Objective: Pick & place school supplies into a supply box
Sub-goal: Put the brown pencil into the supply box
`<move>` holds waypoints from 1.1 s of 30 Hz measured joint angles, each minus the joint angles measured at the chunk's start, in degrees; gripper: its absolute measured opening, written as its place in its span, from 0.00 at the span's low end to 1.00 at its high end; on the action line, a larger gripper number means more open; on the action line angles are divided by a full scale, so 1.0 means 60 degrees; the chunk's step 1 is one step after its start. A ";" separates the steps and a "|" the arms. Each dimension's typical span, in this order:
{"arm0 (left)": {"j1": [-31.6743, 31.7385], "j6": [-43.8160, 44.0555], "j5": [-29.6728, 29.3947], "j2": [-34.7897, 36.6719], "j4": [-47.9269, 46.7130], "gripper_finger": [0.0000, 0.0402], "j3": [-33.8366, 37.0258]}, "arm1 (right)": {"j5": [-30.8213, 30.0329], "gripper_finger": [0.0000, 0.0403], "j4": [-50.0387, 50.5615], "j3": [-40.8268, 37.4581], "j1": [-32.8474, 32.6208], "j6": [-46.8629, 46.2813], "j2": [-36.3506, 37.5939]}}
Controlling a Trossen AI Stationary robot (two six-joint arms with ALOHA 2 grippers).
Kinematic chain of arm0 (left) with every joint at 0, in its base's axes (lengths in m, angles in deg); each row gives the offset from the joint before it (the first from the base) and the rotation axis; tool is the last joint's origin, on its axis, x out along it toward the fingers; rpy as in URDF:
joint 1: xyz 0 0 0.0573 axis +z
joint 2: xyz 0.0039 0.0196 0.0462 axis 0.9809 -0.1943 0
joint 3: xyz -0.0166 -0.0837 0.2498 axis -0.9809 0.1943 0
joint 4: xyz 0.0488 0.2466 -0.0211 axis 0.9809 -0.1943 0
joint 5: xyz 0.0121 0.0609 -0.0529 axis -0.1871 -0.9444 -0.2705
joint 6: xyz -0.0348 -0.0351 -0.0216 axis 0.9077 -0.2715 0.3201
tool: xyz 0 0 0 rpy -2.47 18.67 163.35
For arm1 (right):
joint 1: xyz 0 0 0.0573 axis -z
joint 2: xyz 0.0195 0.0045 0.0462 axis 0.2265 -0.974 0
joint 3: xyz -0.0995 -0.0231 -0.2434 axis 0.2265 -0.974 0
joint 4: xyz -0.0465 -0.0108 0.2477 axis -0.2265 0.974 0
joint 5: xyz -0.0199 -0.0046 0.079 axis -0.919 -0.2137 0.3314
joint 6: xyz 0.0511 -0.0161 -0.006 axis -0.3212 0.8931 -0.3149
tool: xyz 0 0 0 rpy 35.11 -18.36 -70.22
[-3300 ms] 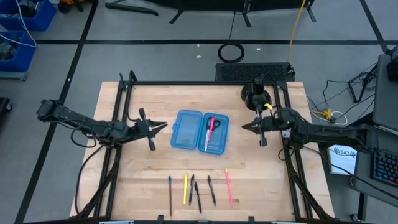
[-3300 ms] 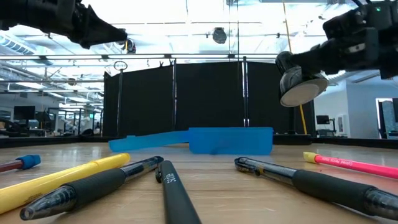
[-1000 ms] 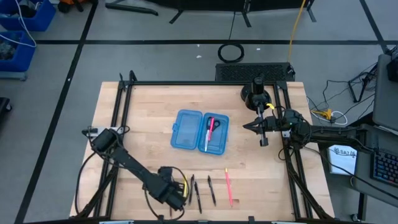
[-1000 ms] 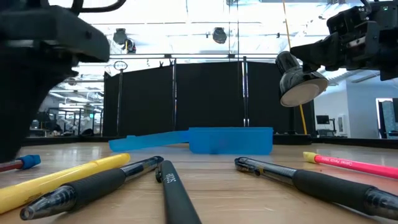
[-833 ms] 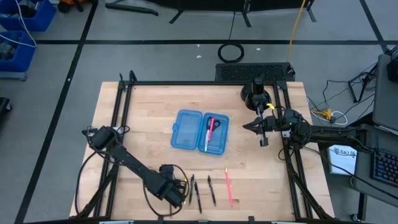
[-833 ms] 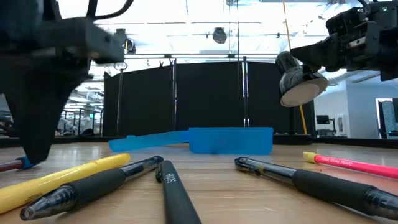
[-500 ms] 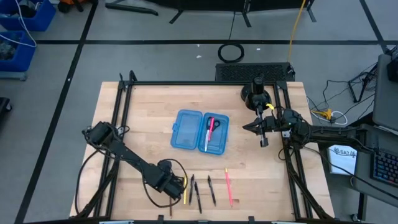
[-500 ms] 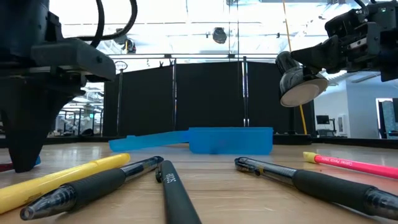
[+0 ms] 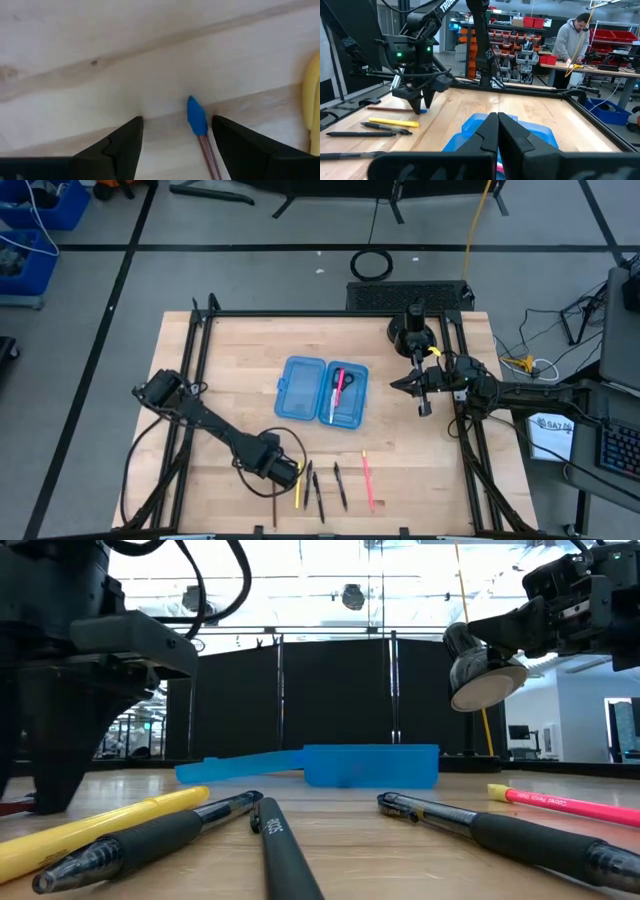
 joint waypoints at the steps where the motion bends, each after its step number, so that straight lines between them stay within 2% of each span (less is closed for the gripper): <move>1: 0.0040 -0.0046 -0.0095 0.0000 -0.0007 0.61 0.0004 | 0.0000 0.00 0.0000 0.0000 0.0000 -0.0003 0.0000; 11: -0.0041 0.0128 -0.0359 0.0038 0.0877 0.61 0.0478 | 0.0003 0.00 -0.0004 0.0000 0.0000 -0.0220 0.0000; 17: -0.0323 0.0648 -0.0621 0.0047 0.0929 0.61 0.0503 | 0.0004 0.00 -0.0004 -0.0003 0.0000 -0.0284 0.0000; 24: -0.0371 0.0596 -0.0501 0.0047 0.0975 0.60 0.0503 | 0.0004 0.00 -0.0004 -0.0003 0.0000 -0.0317 0.0000; 27: -0.0319 0.0392 -0.0275 0.0047 0.0954 0.54 0.0510 | 0.0004 0.00 -0.0004 -0.0003 0.0000 -0.0317 0.0000; 33: -0.0287 0.0221 -0.0149 0.0047 0.0908 0.36 0.0525 | -0.0004 0.00 0.0000 -0.0003 0.0000 -0.0317 0.0000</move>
